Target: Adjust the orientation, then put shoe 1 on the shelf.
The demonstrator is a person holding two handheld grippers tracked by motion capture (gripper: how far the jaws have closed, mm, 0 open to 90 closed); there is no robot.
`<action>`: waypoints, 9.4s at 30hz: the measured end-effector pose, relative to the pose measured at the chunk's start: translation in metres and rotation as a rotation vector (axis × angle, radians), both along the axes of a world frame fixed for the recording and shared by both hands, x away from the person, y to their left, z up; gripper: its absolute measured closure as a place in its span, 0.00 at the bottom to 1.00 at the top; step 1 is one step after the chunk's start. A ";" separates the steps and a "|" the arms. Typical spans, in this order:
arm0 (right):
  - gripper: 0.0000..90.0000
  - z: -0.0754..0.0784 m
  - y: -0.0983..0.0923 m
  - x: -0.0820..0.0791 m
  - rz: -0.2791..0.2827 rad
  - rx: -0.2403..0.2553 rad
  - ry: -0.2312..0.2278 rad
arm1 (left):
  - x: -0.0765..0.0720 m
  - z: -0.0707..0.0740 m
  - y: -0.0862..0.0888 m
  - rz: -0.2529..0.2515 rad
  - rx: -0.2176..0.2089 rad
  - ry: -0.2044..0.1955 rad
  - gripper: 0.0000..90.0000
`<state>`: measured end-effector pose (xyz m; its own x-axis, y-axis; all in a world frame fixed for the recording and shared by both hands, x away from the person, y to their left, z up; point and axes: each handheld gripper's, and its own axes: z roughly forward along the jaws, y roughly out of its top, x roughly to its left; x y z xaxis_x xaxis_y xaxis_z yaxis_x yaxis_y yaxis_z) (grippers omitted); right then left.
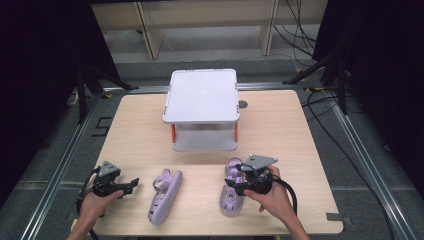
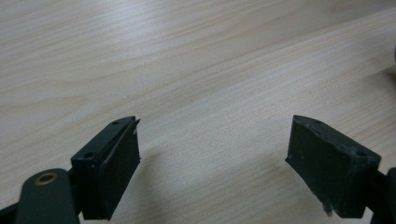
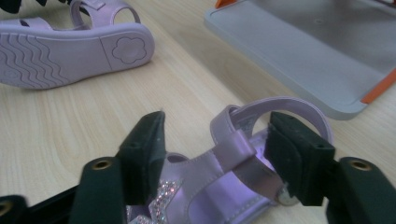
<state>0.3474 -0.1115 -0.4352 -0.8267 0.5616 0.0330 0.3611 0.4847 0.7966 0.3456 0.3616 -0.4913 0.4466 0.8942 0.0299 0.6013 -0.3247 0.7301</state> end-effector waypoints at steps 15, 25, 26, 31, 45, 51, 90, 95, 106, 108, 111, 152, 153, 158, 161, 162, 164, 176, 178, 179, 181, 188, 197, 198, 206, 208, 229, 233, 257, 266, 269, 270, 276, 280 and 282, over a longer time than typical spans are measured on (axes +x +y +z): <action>0.83 -0.004 -0.010 0.013 0.016 0.001 0.091 | 0.000 -0.002 -0.004 0.016 -0.035 -0.009 0.18; 0.91 -0.002 -0.018 0.025 -0.138 0.179 0.109 | 0.000 -0.003 -0.004 0.024 -0.021 -0.005 0.18; 0.91 -0.003 -0.018 0.026 -0.163 0.199 0.130 | 0.000 -0.003 -0.004 0.024 -0.020 -0.004 0.18; 0.85 -0.011 -0.029 0.031 -0.234 0.215 0.157 | 0.001 -0.002 -0.003 0.015 -0.014 -0.008 0.18; 0.58 -0.003 -0.048 -0.015 -0.222 0.075 0.181 | 0.001 -0.002 -0.005 0.009 -0.017 -0.012 0.18; 0.60 -0.001 -0.047 -0.027 -0.175 0.029 0.181 | -0.001 -0.002 -0.007 0.032 -0.044 -0.006 0.18; 0.60 0.002 -0.037 -0.035 -0.089 -0.086 0.007 | 0.002 -0.001 -0.006 0.022 -0.035 -0.009 0.18; 0.60 -0.002 -0.034 -0.031 -0.074 -0.111 -0.006 | 0.002 -0.001 -0.006 0.040 -0.042 -0.003 0.18; 0.60 -0.006 -0.025 -0.024 -0.052 -0.166 -0.039 | 0.001 -0.001 -0.006 0.048 -0.053 0.000 0.18; 0.61 -0.006 -0.025 -0.022 -0.050 -0.172 -0.046 | 0.001 0.001 -0.003 0.025 -0.033 0.008 0.18; 0.63 -0.006 -0.024 -0.022 -0.055 -0.175 -0.048 | 0.000 -0.001 -0.005 0.053 -0.067 -0.004 0.18; 0.92 0.050 -0.026 0.004 -0.013 0.031 0.049 | 0.001 0.001 -0.002 0.044 -0.076 -0.022 0.18; 0.92 0.055 -0.025 0.005 -0.008 0.029 0.041 | 0.000 0.001 -0.002 0.046 -0.078 -0.021 0.18; 0.92 0.076 -0.012 0.011 0.044 0.037 0.032 | 0.000 0.001 -0.002 0.048 -0.078 -0.019 0.18; 0.92 0.088 0.000 0.014 0.072 0.049 0.045 | 0.000 0.001 -0.002 0.049 -0.080 -0.019 0.18; 0.92 0.091 0.002 0.015 0.071 0.048 0.039 | 0.001 0.002 -0.001 0.038 -0.074 -0.024 0.18; 0.92 0.098 0.010 0.019 0.096 0.061 0.045 | 0.002 0.002 -0.001 0.016 -0.070 -0.038 0.18; 0.92 0.140 0.047 0.036 0.152 0.032 0.059 | 0.002 0.002 0.000 0.019 -0.067 -0.031 0.18; 0.92 0.148 0.052 0.040 0.174 0.026 0.047 | 0.001 0.002 -0.002 0.042 -0.076 -0.020 0.18; 0.92 0.152 0.054 0.041 0.171 0.031 0.067 | 0.001 0.002 -0.002 0.038 -0.075 -0.021 0.18; 0.92 0.159 0.060 0.047 0.191 0.029 0.056 | 0.000 0.002 -0.003 0.049 -0.083 -0.017 0.18; 0.92 0.181 0.075 0.064 0.218 0.025 0.051 | 0.001 0.002 -0.001 0.032 -0.079 -0.023 0.18; 0.92 0.204 0.094 0.090 0.223 0.018 0.035 | 0.000 0.002 -0.002 0.049 -0.101 -0.014 0.18; 0.92 0.206 0.096 0.095 0.227 0.007 0.026 | 0.002 0.002 -0.001 0.022 -0.090 -0.033 0.18; 0.92 0.212 0.110 0.128 0.212 -0.013 0.026 | 0.002 0.004 0.001 -0.012 -0.058 -0.030 0.18; 0.92 0.210 0.114 0.138 0.196 -0.027 0.026 | -0.002 0.002 -0.003 0.051 -0.113 -0.006 0.18; 0.91 0.177 0.125 0.225 0.038 -0.097 -0.019 | -0.003 0.002 -0.004 0.051 -0.112 -0.001 0.18; 0.91 0.174 0.125 0.234 0.018 -0.104 -0.035 | -0.004 0.002 -0.003 0.056 -0.110 0.001 0.18; 0.56 0.157 0.133 0.220 -0.023 -0.146 -0.072 | -0.002 0.002 -0.003 -0.003 -0.077 -0.023 0.18; 0.48 0.180 0.121 0.192 -0.048 -0.071 -0.092 | -0.005 0.002 -0.004 0.055 -0.105 0.002 0.18; 0.48 0.186 0.113 0.179 -0.036 -0.052 -0.103 | -0.005 0.002 -0.004 0.049 -0.106 0.000 0.18; 0.48 0.187 0.111 0.174 -0.033 -0.041 -0.101 | -0.005 0.003 -0.004 0.055 -0.109 0.004 0.18; 0.48 0.186 0.094 0.144 -0.015 0.034 -0.093 | -0.005 0.002 -0.004 0.056 -0.108 0.004 0.18; 0.47 0.179 0.087 0.123 0.027 0.054 -0.101 | -0.005 0.002 -0.004 0.059 -0.107 0.004 0.18; 0.47 0.174 0.087 0.112 0.045 0.056 -0.099 | -0.005 0.002 -0.004 0.058 -0.106 0.005 0.18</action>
<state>0.4589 -0.0246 -0.2612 -0.8518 0.5234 -0.0195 0.2585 0.4523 0.8536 0.3410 0.3574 -0.4895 0.3940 0.9166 -0.0684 0.6201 -0.2102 0.7558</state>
